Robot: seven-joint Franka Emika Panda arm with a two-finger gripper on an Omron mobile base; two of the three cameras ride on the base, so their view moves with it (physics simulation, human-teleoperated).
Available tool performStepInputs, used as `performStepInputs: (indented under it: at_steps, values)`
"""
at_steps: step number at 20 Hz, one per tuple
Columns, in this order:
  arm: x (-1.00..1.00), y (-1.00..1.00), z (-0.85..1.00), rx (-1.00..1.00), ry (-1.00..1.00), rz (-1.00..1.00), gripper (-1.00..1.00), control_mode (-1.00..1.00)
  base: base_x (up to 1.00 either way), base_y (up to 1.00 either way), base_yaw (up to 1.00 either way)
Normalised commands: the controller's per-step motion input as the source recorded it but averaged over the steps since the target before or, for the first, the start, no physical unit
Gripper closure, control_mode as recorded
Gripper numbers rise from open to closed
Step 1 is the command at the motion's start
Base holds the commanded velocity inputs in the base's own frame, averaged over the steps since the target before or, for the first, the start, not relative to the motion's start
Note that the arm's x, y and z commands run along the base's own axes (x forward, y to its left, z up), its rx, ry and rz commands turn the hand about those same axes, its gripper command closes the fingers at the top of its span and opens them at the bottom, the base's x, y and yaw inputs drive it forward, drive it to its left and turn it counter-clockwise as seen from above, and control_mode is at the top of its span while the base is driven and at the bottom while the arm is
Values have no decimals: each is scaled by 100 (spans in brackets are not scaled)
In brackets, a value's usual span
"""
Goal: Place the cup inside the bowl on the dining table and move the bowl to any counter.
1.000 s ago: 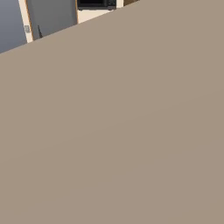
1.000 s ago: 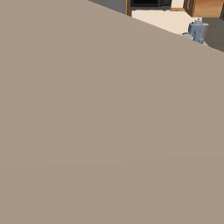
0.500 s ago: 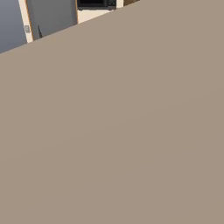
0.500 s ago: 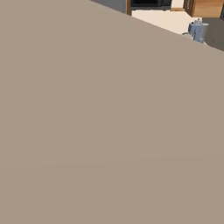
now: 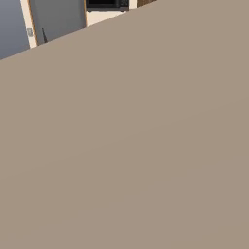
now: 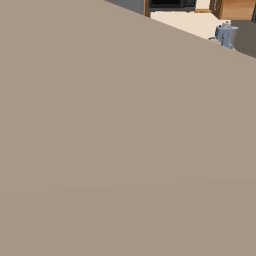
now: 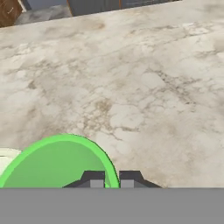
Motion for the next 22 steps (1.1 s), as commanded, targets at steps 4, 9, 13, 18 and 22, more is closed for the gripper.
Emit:
performStepInputs:
  at_steps: [4, 9, 13, 18, 22]
  values:
    - [-4, 34, 24, 12, -11, -10, 100, -100, 0, 0, 0]
    - [-19, 47, 23, 10, -11, -5, 100, -100, 0, 0, 0]
    - [-51, 46, 18, 6, -3, -2, 100, -100, 0, 0, 0]
    - [-73, 28, 13, 4, 0, 0, 100, -100, 0, 0, 0]
    - [-63, 24, 5, 6, 0, 0, 100, -100, 0, 0, 0]
